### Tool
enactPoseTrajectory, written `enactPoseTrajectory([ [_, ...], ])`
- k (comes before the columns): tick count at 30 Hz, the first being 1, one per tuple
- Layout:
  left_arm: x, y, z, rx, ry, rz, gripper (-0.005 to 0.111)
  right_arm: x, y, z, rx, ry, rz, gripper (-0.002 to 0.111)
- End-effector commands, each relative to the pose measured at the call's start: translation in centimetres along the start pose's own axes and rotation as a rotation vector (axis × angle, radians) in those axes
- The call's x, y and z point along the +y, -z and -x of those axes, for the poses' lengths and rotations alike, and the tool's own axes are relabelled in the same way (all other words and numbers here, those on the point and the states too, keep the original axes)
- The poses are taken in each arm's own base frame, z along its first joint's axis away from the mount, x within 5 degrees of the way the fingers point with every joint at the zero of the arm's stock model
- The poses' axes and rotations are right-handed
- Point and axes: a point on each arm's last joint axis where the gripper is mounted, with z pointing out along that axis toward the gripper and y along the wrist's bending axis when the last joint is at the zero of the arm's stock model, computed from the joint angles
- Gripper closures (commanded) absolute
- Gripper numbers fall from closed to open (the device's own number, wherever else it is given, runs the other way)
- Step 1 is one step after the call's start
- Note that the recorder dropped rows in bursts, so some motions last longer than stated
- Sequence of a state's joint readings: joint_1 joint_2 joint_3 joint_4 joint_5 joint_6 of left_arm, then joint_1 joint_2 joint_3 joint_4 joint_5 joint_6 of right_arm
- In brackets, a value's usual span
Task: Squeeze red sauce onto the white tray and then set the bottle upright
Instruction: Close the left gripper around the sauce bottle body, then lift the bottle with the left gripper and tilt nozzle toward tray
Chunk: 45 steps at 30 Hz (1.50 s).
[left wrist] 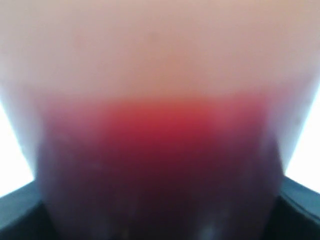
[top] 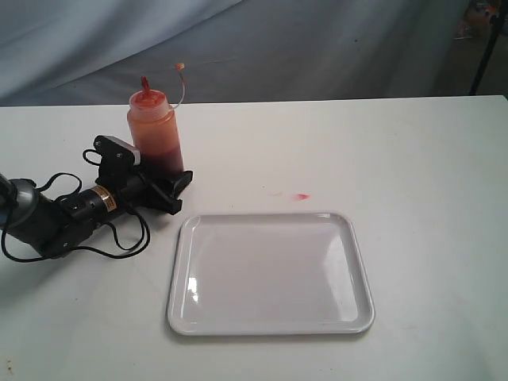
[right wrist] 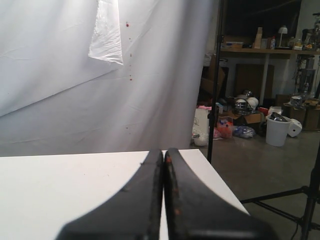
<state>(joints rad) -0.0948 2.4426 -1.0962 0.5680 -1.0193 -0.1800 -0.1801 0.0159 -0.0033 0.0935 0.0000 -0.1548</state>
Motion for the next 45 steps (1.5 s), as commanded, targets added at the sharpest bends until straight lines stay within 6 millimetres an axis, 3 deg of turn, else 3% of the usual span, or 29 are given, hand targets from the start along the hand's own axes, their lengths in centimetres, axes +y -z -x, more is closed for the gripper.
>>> enactPoseTrajectory([
  [1, -0.1, -0.1, 0.0, -0.003, 0.0, -0.002, 0.107, -0.1, 0.0, 0.0, -0.005, -0.008, -0.009, 0.108],
  [12, -0.4, 0.1, 0.9, -0.011, -0.037, -0.041, 0.107, -0.1, 0.0, 0.0, -0.009, -0.008, -0.01, 0.108],
  [18, -0.5, 1.1, 3.0, -0.04, -0.064, -0.044, 0.107, -0.1, 0.0, 0.0, -0.009, -0.008, -0.01, 0.108],
  [25, -0.5, 4.1, 6.9, -0.082, -0.149, -0.084, 0.107, -0.1, 0.0, 0.0, -0.009, -0.008, -0.01, 0.108],
  [31, -2.9, 8.0, 10.9, -0.113, -0.222, -0.195, 0.107, -0.1, 0.0, 0.0, -0.009, -0.014, -0.01, 0.108],
  [40, -7.4, 15.0, 15.5, -0.17, -0.206, -0.334, 0.107, -0.1, 0.0, 0.0, -0.006, -0.274, -0.011, 0.108],
  [41, -8.5, 16.2, 16.5, -0.2, -0.22, -0.374, 0.107, 0.0, 0.0, -0.1, 0.001, -0.327, -0.008, 0.108],
  [45, -11.8, 17.4, 18.3, -0.126, -0.256, -0.372, 0.107, 0.2, 0.0, -0.2, 0.022, -0.362, 0.028, 0.108],
])
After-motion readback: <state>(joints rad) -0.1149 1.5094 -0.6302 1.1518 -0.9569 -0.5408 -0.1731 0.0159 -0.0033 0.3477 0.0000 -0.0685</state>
